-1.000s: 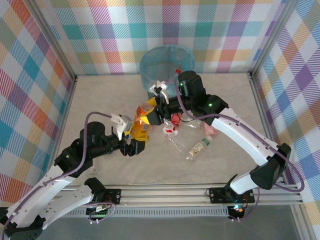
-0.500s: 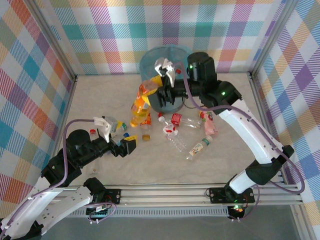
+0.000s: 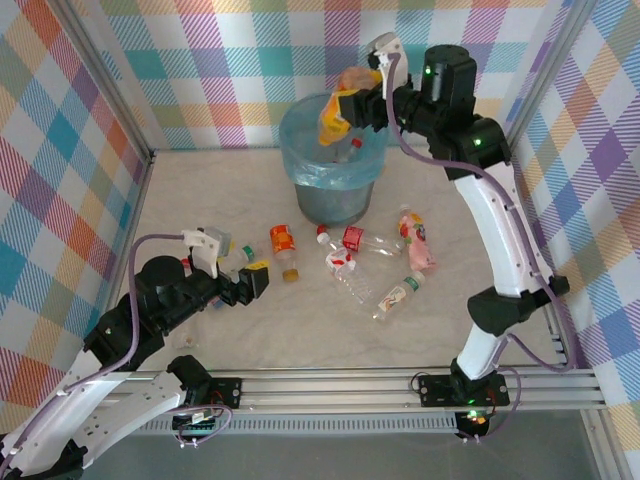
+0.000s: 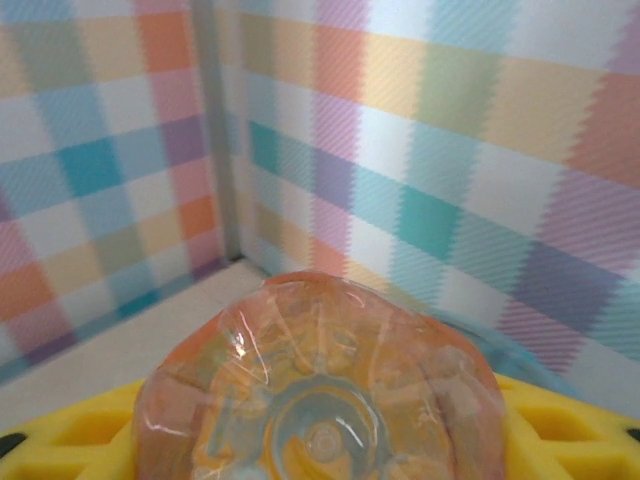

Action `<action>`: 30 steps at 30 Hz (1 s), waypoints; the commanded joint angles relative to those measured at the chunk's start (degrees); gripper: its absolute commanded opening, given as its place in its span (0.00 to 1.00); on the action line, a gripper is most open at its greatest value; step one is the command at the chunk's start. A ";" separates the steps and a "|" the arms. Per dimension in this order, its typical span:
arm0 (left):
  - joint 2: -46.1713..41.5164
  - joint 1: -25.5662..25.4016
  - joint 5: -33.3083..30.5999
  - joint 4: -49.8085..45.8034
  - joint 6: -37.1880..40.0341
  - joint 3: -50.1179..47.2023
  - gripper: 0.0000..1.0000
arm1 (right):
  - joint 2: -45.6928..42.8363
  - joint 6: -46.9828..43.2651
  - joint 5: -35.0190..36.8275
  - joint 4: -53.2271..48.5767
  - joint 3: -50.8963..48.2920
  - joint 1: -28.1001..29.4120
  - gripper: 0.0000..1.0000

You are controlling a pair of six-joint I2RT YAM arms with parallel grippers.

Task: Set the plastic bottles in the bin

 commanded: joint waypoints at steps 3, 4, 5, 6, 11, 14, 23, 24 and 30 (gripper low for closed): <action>4.10 -0.34 -1.79 -0.26 -2.62 3.20 0.93 | 4.34 -2.20 6.69 -1.84 2.83 -3.72 0.51; 5.23 -0.32 -2.23 -0.30 -3.06 3.90 0.93 | 4.97 -2.40 7.27 -1.98 2.92 -4.32 0.51; 6.27 -0.30 -2.61 -0.38 -3.44 4.55 0.93 | 5.49 -2.64 7.76 -2.08 2.84 -4.84 0.51; 7.41 -0.37 -3.05 -0.43 -3.98 5.21 0.93 | 6.15 -2.78 8.26 -2.19 2.84 -5.42 0.51; 11.77 -0.36 -3.26 0.77 -6.53 6.71 0.93 | 9.96 -2.35 7.83 -2.98 2.84 -7.73 0.51; 13.10 -0.33 -3.24 1.41 -7.67 6.87 0.93 | 12.72 -2.25 6.23 -3.34 2.99 -8.03 0.51; 13.78 -0.37 -4.03 0.59 -10.19 6.15 0.93 | 20.17 0.16 -2.90 -4.52 5.54 -7.92 0.52; 13.87 -0.37 -4.36 0.38 -10.35 6.09 0.93 | 20.96 0.16 -3.75 -4.52 5.69 -7.86 0.53; 14.09 -0.35 -5.20 -0.41 -10.86 5.56 0.93 | 24.72 -2.17 -4.38 -6.10 6.00 -7.48 0.57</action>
